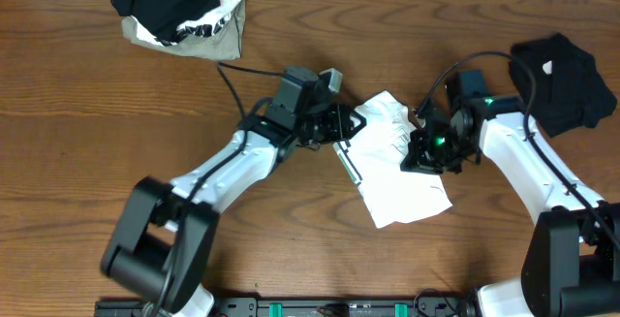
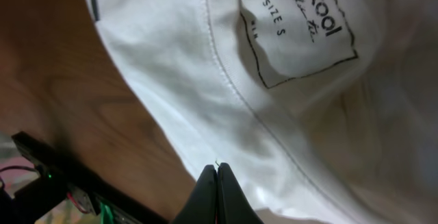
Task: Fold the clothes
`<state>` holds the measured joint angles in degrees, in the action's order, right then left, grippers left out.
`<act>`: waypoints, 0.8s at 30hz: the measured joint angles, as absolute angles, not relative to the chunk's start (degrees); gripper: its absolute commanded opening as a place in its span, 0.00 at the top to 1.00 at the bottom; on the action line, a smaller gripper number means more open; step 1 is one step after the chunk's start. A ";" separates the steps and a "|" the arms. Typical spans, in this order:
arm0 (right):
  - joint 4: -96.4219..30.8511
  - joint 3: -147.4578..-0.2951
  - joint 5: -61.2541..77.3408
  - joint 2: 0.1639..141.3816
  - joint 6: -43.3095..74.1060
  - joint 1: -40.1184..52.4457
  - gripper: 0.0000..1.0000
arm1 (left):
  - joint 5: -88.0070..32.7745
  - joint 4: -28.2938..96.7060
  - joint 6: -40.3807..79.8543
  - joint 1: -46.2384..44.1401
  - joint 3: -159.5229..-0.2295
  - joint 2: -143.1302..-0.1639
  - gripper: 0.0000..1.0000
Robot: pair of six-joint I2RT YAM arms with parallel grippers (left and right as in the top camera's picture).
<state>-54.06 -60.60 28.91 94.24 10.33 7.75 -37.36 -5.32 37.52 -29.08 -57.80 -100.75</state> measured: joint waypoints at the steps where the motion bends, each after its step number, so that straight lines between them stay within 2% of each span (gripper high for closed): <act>1: -53.06 -59.77 29.06 94.24 10.57 7.75 0.99 | -37.58 -6.57 37.91 -29.36 -57.80 -101.71 0.80; 3: -50.61 -57.63 29.45 94.24 11.60 7.75 0.99 | -38.04 -9.37 39.48 -29.91 -57.80 -103.68 0.85; 6: -47.94 -54.81 29.82 94.24 13.10 7.75 0.99 | -38.63 -11.81 41.10 -30.79 -57.80 -106.19 0.87; 16: -46.35 -50.65 25.78 94.24 17.37 7.75 0.99 | -39.22 -12.62 43.35 -31.90 -57.80 -113.62 0.87; 24: -51.31 -50.43 21.87 94.24 18.26 7.75 0.99 | -42.00 -11.73 43.44 -27.49 -58.00 -114.78 0.86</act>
<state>-51.31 -50.43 21.87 94.24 18.26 7.75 -42.00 -11.73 43.44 -27.49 -58.00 -114.78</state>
